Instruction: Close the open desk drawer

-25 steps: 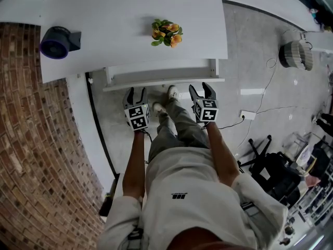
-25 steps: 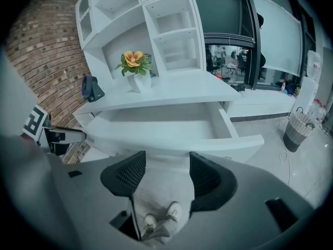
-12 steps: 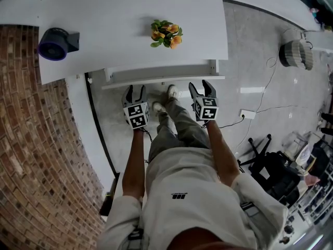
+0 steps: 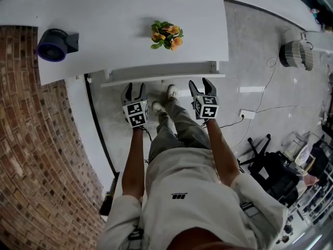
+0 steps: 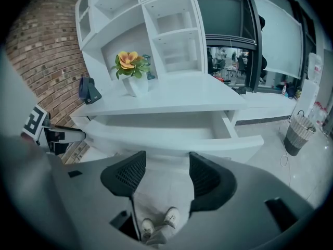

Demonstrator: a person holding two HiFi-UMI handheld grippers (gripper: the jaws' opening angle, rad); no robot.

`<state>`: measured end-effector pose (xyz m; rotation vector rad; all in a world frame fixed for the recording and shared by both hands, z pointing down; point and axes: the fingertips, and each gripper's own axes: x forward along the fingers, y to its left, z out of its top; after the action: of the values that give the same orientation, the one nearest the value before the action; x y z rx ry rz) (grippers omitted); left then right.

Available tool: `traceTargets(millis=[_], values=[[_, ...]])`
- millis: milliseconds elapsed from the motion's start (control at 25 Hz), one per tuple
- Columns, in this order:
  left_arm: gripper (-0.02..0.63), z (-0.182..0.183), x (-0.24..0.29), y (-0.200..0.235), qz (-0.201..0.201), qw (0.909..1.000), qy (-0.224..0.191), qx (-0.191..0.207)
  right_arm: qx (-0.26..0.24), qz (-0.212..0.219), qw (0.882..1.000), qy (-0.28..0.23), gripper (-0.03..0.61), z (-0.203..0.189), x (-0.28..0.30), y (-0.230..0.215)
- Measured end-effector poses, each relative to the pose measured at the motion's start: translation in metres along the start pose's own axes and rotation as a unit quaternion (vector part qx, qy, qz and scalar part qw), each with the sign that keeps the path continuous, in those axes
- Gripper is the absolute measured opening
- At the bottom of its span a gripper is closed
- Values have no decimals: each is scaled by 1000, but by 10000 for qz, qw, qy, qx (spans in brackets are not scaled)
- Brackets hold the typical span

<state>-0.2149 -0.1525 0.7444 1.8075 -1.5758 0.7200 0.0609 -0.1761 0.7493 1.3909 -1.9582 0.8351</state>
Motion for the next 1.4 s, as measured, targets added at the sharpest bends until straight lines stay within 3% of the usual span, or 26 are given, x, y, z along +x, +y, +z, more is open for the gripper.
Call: traceTargets(millis=[1400], values=[[225,39,34,10,-36,9998,-181,60,-66,-76,9998,-185,262,42,33,-10]])
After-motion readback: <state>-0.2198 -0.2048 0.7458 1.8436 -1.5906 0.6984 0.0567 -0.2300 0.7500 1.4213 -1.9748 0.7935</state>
